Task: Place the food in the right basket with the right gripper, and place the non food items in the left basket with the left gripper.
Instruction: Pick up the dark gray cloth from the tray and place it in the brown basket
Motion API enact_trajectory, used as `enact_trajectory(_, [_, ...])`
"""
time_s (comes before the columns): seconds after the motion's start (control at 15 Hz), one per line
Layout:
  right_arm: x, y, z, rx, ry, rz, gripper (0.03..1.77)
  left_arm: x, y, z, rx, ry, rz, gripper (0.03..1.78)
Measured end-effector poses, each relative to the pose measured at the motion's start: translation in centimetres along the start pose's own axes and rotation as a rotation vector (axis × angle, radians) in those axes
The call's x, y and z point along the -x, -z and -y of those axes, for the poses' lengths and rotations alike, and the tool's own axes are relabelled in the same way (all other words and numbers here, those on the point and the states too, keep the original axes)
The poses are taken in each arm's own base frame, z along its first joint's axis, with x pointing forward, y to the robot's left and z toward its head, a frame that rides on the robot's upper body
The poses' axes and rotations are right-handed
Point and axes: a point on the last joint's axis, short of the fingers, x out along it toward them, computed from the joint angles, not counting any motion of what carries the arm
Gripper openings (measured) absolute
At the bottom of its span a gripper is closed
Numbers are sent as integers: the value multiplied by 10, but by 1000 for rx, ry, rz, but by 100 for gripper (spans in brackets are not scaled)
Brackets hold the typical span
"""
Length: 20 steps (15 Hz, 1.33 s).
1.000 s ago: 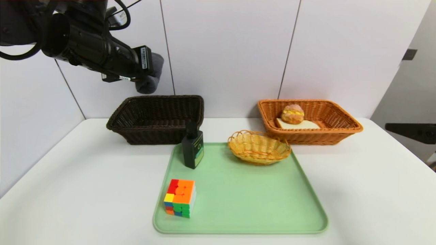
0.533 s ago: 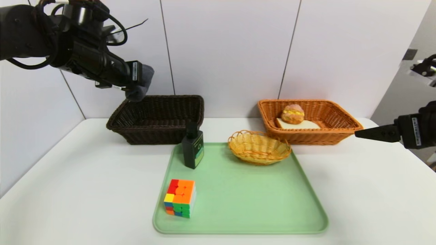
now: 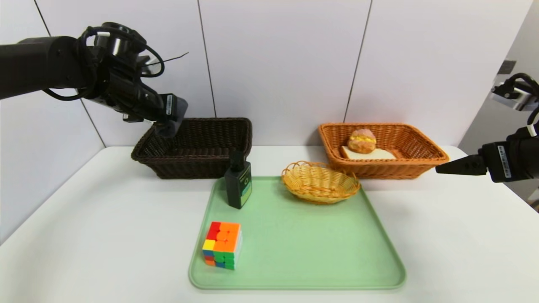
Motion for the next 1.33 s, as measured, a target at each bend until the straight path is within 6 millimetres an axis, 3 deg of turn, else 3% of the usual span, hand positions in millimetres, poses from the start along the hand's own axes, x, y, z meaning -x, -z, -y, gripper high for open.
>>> enact_trajectory(0.6, [0,5,4,-20,15,-14,171,-54,19,-16,23,-35,-97,25])
enact_trajectory(1.13, [1,5,9,-37,35,-12,171,-72,28,-19,27,-42,-134,25])
enact_trajectory(1.33, [2,5,10,-40,39,-9,171,-73,27,-19,29,-42,-119,66])
